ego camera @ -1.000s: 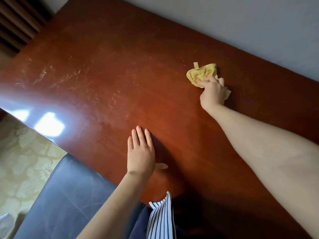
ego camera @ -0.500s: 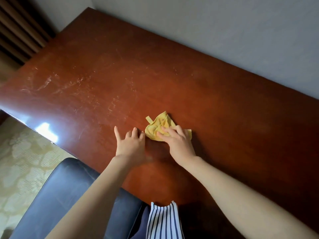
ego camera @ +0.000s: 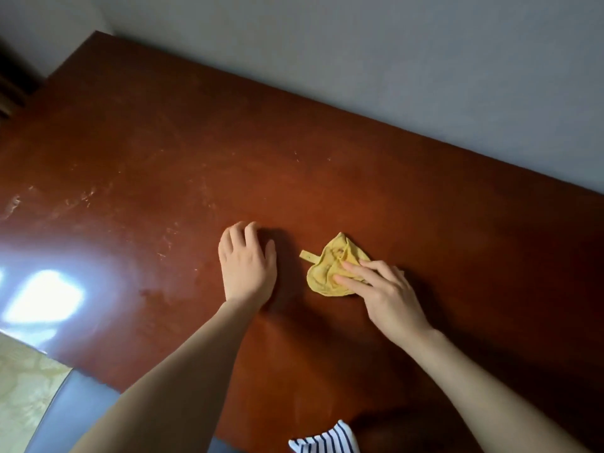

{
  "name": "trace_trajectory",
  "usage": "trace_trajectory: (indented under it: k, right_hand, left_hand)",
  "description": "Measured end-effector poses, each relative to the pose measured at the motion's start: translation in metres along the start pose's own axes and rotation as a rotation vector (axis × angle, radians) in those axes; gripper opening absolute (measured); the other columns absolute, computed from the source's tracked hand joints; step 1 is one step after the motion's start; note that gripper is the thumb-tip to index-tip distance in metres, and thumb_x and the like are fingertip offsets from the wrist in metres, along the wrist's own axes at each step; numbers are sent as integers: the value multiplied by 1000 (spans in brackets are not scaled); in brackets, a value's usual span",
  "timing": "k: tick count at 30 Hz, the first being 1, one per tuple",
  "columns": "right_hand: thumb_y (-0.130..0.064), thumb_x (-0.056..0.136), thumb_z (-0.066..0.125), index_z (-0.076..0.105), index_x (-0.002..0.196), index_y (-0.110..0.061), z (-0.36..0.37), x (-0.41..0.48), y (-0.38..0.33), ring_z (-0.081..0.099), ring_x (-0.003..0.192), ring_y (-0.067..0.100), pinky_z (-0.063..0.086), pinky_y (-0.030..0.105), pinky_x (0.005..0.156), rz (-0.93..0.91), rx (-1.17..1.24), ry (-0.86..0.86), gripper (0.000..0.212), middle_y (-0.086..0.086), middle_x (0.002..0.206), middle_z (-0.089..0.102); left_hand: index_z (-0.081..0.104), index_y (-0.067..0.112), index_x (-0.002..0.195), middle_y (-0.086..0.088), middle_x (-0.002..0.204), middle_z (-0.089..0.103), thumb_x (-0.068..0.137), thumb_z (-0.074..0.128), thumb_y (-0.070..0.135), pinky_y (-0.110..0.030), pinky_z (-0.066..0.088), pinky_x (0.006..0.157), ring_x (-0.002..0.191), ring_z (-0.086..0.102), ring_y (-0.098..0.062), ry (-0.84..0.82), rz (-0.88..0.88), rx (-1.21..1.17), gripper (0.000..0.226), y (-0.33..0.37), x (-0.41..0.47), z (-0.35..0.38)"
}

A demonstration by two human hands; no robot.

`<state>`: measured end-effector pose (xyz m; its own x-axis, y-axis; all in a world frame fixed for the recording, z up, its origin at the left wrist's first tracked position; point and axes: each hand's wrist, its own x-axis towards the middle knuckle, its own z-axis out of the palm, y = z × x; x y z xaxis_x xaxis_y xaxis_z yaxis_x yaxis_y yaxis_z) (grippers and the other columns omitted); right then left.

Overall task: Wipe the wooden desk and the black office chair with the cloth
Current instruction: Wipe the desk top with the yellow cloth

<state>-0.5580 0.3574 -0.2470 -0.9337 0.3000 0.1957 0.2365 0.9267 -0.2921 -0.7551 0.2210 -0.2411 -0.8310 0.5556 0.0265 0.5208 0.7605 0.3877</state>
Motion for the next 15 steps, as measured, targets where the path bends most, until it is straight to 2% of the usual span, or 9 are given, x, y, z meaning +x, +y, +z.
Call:
trace_trajectory:
  k: [3,7,15]
  right_hand:
    - [3,80,51,72,110,-23,1,21,27,54,106,21,51,41,81,63,-29,54,45,-2,120,66]
    - [13,78,63,71,112,-19,0,65,68,59,105,26,50,43,82,144,-65,108,48,1,120,66]
    - [13,84,51,68,117,-17,-3,170,124,55,102,31,48,45,84,395,-81,156,48,4,123,64]
  left_hand:
    - [44,4,132,-21,139,40,94,33,35,-47,13,116,134,28,-39,20,6,4,50,-7,18,12]
    - [31,9,143,-18,152,23,98,28,37,-41,-5,118,145,9,-32,21,10,25,53,-10,29,19]
    - [12,6,151,-16,159,5,97,19,41,-37,-9,118,148,-4,-26,14,-52,76,65,-8,33,23]
